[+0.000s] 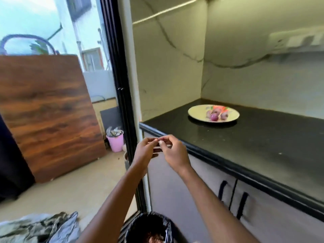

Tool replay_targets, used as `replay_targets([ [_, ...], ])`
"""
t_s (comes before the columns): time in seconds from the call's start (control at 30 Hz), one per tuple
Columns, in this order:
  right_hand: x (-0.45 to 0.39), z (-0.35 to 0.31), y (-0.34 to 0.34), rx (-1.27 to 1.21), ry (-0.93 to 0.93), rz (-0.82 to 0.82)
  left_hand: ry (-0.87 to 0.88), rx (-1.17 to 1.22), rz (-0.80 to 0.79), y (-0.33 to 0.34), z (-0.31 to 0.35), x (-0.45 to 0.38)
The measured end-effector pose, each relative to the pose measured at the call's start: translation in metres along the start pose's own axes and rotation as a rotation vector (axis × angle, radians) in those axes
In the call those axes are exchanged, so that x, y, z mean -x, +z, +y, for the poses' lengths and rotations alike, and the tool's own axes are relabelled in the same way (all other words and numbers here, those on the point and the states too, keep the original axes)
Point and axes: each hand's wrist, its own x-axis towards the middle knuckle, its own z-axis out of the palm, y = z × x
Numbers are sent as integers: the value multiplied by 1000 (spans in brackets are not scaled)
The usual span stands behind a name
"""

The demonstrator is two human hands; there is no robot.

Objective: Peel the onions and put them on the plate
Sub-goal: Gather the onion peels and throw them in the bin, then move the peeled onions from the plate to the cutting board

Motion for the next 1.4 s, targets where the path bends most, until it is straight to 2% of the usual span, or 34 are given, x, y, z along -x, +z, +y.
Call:
replay_targets([
  [0.17, -7, -29, -98, 97, -45, 155, 90, 17, -177, 82, 47, 7],
  [0.3, 4, -24, -189, 166, 10, 338, 136, 12, -378, 175, 61, 20],
  [0.47, 35, 1, -291, 277, 124, 540, 66, 38, -608, 291, 57, 42],
  [0.63, 68, 22, -371, 376, 256, 674, 28, 30, -809, 385, 44, 67],
  [0.83, 100, 51, -435, 533, 475, 806, 68, -68, -895, 467, 27, 73],
  [0.9, 105, 65, -445, 658, 580, 751, 104, -131, -898, 486, 21, 70],
  [1.0, 108, 79, -446, 870, 731, 584, 157, -234, -891, 502, 10, 63],
  [1.1, 105, 87, -445, 1040, 756, 494, 228, -325, -876, 511, 3, 58],
  [1.23, 94, 89, -457, 1083, 744, 331, 395, -454, -870, 516, 3, 51],
  [1.4, 84, 91, -472, 918, 679, 85, 598, -726, -877, 505, 3, 27],
])
